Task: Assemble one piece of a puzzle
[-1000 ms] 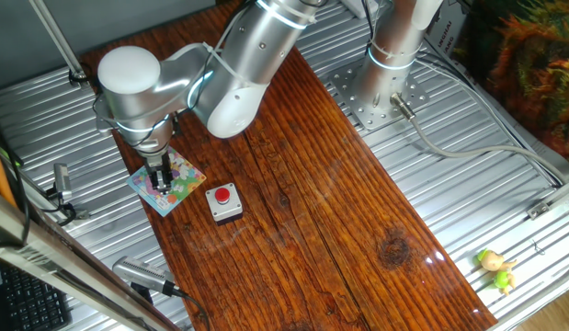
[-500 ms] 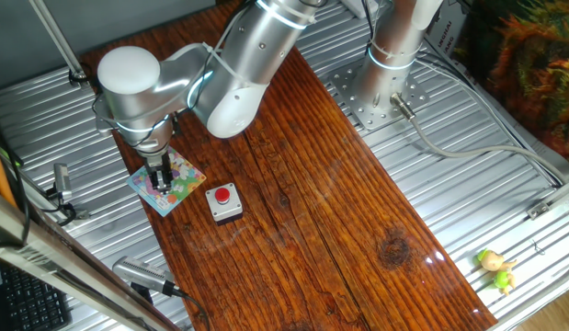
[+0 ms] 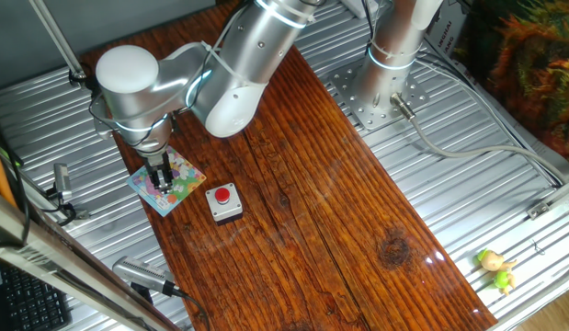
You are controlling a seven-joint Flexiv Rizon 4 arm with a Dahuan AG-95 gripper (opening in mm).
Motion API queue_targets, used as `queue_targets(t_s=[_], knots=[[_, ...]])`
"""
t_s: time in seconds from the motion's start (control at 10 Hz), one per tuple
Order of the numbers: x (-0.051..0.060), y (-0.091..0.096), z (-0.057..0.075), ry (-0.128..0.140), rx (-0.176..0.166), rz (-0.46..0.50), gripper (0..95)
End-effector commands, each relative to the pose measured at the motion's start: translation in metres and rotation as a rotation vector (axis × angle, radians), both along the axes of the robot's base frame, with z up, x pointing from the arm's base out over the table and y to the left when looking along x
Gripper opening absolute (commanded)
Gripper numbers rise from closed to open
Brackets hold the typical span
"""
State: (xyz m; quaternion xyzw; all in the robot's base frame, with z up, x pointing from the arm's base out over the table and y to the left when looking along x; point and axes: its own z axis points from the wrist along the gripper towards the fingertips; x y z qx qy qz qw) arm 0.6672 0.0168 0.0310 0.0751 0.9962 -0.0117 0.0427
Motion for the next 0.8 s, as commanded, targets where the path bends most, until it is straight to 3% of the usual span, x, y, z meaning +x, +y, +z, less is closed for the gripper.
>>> queue_targets(t_s=[0.1, 0.8], knots=[[-0.0001, 0.0004, 0.0001, -0.003, 0.002, -0.028, 0.0], [-0.0012, -0.0004, 0.0012, -0.004, 0.006, -0.105, 0.0]])
